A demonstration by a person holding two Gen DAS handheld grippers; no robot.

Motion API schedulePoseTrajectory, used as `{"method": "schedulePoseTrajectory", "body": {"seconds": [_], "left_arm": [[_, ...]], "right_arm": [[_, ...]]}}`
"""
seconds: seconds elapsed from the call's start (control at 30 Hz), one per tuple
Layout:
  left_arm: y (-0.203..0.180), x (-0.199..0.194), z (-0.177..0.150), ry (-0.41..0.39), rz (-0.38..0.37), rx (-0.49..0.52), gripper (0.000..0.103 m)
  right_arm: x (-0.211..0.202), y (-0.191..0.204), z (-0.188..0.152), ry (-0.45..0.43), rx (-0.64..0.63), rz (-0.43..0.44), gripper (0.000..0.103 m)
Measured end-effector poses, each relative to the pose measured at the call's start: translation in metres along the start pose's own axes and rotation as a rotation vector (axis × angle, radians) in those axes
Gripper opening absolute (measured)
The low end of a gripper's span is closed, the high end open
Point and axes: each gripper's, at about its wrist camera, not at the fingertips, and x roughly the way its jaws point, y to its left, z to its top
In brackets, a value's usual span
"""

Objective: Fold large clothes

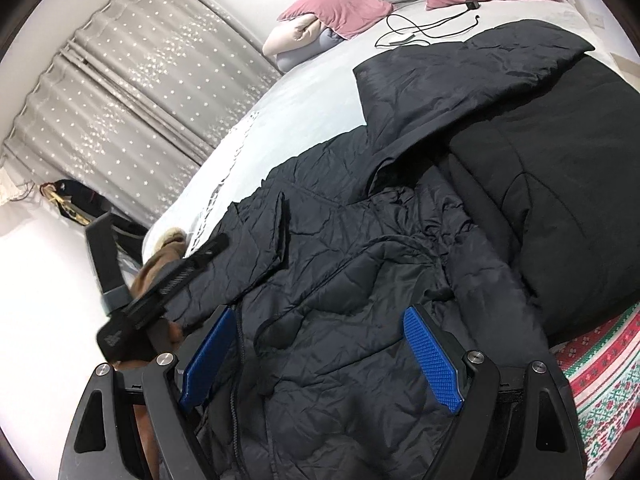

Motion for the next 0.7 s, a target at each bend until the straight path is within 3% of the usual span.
{"method": "schedulePoseTrajectory", "body": {"seconds": [0.13,0.27,0.43,0.6,0.7], "left_arm": [[0.042,-0.028,-0.006,0.068,0.076,-0.065,0.064],[0.088,-0.075,-0.023,0.053,0.153,-0.156,0.064],[0.137,-0.134,-0.040,0.043,0.330,-0.228,0.075],[0.143,-0.167,-0.059,0.045,0.350,-0.214,0.077],[0.144,-0.168,-0.068,0.023,0.308,-0.213,0.082]], "right_arm": [[-0.001,0.003,0.002,-0.010,-0.029,-0.014,0.087],[-0.008,0.001,0.009,-0.038,-0.047,-0.006,0.087],[-0.031,-0.020,0.034,-0.104,0.016,0.060,0.087],[-0.052,-0.075,0.067,-0.199,0.215,0.114,0.087],[-0.053,-0.111,0.092,-0.246,0.324,0.133,0.087]]}}
